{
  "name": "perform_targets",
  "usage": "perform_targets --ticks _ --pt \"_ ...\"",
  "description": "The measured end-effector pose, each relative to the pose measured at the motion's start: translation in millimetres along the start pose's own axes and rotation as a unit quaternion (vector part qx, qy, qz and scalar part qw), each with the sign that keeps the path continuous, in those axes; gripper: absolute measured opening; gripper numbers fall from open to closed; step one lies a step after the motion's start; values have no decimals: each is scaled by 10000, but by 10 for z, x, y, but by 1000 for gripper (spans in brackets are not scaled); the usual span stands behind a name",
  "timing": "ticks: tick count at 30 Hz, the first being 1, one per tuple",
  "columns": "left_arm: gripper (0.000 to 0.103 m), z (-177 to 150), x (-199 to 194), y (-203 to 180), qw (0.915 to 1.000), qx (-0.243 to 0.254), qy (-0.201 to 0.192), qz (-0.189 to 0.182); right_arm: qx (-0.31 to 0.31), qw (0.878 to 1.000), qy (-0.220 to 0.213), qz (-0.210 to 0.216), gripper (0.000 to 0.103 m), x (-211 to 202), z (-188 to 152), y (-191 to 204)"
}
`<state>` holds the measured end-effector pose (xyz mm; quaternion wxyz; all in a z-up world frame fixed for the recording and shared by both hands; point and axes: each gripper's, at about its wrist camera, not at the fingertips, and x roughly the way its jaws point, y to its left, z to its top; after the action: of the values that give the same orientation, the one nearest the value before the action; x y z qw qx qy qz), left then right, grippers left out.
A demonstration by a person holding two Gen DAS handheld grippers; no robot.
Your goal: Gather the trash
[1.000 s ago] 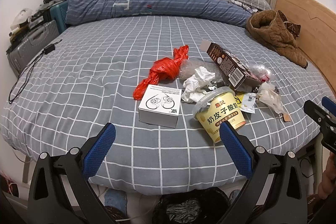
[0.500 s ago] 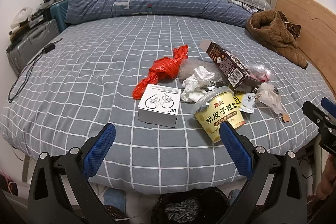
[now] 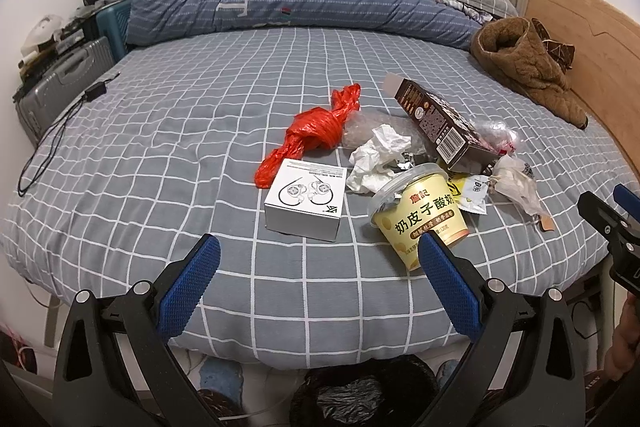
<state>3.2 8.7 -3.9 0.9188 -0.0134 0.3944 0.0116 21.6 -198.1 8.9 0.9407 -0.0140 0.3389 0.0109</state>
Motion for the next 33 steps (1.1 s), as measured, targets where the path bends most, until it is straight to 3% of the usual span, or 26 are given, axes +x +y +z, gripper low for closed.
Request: perform_targets --ticks 22,33 --pt "97 94 729 -796 9976 301 486 -380 253 9979 511 -311 94 1034 -8 -518" --pt "96 150 1092 -916 9967 6 727 -347 518 9955 786 -74 90 1510 63 -618"
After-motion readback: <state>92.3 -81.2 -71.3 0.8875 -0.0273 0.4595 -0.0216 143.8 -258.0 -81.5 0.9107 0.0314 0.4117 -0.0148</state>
